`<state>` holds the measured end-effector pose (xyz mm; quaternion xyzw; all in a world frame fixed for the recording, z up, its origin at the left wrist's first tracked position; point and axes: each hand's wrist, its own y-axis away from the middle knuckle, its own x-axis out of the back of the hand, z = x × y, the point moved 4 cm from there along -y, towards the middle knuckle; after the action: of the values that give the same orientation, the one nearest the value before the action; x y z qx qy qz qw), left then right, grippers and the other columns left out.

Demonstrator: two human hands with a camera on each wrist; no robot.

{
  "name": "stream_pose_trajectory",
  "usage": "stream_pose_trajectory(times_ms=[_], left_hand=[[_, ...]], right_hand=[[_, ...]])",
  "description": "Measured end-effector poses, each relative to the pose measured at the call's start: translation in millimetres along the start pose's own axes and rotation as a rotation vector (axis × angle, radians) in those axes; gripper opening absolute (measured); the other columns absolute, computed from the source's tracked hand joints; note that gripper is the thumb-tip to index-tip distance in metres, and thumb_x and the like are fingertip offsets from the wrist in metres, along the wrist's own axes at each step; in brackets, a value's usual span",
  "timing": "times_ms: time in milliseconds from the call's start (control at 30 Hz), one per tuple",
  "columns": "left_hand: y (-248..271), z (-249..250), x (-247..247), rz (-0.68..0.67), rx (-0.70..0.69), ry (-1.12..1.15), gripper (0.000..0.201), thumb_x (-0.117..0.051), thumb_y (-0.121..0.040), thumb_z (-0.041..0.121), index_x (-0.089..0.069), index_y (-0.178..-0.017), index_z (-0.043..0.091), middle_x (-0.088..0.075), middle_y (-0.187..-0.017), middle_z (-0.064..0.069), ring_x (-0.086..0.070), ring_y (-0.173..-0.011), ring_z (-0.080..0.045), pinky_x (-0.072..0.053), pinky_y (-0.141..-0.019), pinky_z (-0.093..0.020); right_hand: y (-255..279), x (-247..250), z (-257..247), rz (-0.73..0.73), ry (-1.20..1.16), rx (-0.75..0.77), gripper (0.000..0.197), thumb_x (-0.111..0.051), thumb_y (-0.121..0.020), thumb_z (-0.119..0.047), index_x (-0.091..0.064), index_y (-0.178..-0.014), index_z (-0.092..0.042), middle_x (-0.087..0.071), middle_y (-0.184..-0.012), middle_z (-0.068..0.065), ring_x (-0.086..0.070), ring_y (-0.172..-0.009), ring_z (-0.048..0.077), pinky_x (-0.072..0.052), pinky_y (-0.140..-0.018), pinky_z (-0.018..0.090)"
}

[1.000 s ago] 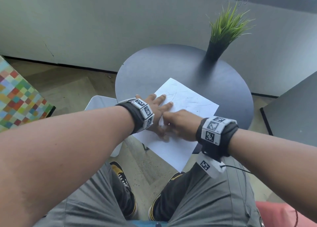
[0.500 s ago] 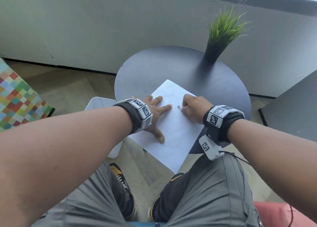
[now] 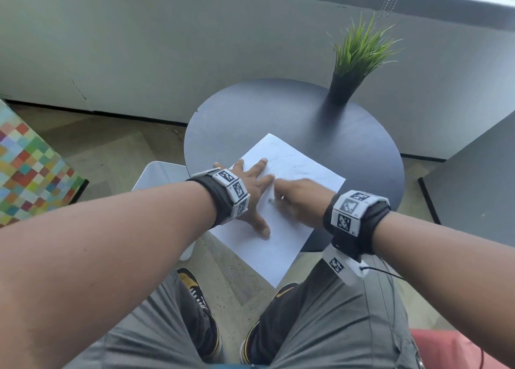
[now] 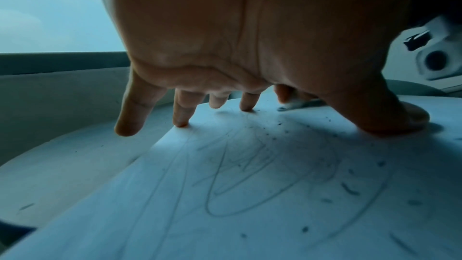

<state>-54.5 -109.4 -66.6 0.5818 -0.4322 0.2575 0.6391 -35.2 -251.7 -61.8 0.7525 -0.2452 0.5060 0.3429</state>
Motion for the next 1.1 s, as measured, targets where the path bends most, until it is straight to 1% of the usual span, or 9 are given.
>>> stream_pose_trajectory(times_ms=[67,200,333,400,533,667,833,1000,1100], left_hand=[[0,0,0,-0.005,-0.014,-0.018,0.136,-0.061,-0.048,0.096,0.004,-0.154,0.042,0.019,-0.165,0.01,-0.002,-0.15,-0.041,-0.028,-0.101,-0.076],[0,2,4,-0.034,0.0,-0.042,0.132,-0.06,-0.047,0.097,0.014,-0.148,0.056,0.02,-0.165,0.009,-0.001,-0.149,-0.044,-0.027,-0.101,-0.075],[-3,4,7,-0.05,0.009,-0.041,0.134,-0.064,-0.043,0.095,0.016,-0.145,0.06,0.02,-0.165,0.006,-0.001,-0.149,-0.046,-0.026,-0.1,-0.077],[-2,5,9,-0.057,0.015,-0.051,0.134,-0.065,-0.044,0.095,0.016,-0.145,0.061,0.02,-0.165,0.005,-0.002,-0.149,-0.047,-0.027,-0.101,-0.077],[-2,8,11,-0.067,0.017,-0.056,0.133,-0.064,-0.045,0.095,0.017,-0.145,0.06,0.021,-0.165,0.004,-0.002,-0.149,-0.047,-0.029,-0.102,-0.075],[0,8,10,-0.069,0.024,-0.063,0.136,-0.066,-0.044,0.094,0.017,-0.146,0.059,0.021,-0.165,0.004,-0.001,-0.149,-0.047,-0.027,-0.101,-0.077],[1,8,10,-0.074,0.02,-0.042,0.134,-0.067,-0.048,0.093,0.015,-0.147,0.058,0.021,-0.165,0.002,-0.001,-0.149,-0.049,-0.029,-0.104,-0.075],[-1,8,9,-0.078,0.027,-0.043,0.137,-0.068,-0.048,0.091,0.016,-0.149,0.054,0.022,-0.165,-0.002,0.001,-0.148,-0.052,-0.029,-0.104,-0.074],[-2,9,8,-0.092,0.048,-0.044,0.137,-0.068,-0.05,0.09,0.017,-0.151,0.051,0.021,-0.165,-0.006,-0.003,-0.146,-0.054,-0.028,-0.107,-0.071]], right_hand=[[4,-1,0,-0.063,-0.026,0.054,0.019,-0.048,-0.094,-0.033,-0.054,-0.102,-0.017,-0.061,-0.094,0.003,-0.053,-0.084,0.024,-0.045,-0.076,0.035],[-4,20,43,0.099,-0.014,-0.221,0.02,-0.047,-0.093,-0.038,-0.05,-0.097,-0.019,-0.059,-0.088,0.006,-0.055,-0.076,0.029,-0.049,-0.069,0.034],[14,2,5,-0.042,0.015,0.108,0.013,-0.047,-0.095,-0.027,-0.052,-0.101,-0.016,-0.058,-0.092,0.002,-0.047,-0.081,0.023,-0.04,-0.07,0.033],[14,5,11,-0.071,0.005,0.109,0.018,-0.049,-0.095,-0.031,-0.055,-0.102,-0.017,-0.054,-0.089,-0.004,-0.048,-0.082,0.021,-0.039,-0.07,0.032],[7,20,37,0.086,0.018,-0.203,0.02,-0.044,-0.096,-0.033,-0.049,-0.104,-0.015,-0.054,-0.088,0.003,-0.052,-0.083,0.028,-0.043,-0.069,0.034],[21,-8,-12,-0.098,0.0,0.137,0.017,-0.047,-0.095,-0.023,-0.051,-0.109,-0.016,-0.061,-0.101,0.006,-0.053,-0.089,0.026,-0.045,-0.075,0.036],[2,17,35,0.048,0.035,-0.288,0.019,-0.042,-0.095,-0.031,-0.047,-0.104,-0.015,-0.057,-0.098,0.008,-0.052,-0.085,0.029,-0.043,-0.07,0.034],[25,-9,-10,-0.156,0.008,0.1,0.02,-0.044,-0.088,-0.024,-0.047,-0.106,-0.016,-0.06,-0.102,0.008,-0.053,-0.091,0.029,-0.046,-0.078,0.039],[19,6,33,-0.031,-0.08,-0.114,0.017,-0.049,-0.091,-0.042,-0.049,-0.094,-0.026,-0.06,-0.094,0.001,-0.055,-0.088,0.026,-0.045,-0.075,0.034]])
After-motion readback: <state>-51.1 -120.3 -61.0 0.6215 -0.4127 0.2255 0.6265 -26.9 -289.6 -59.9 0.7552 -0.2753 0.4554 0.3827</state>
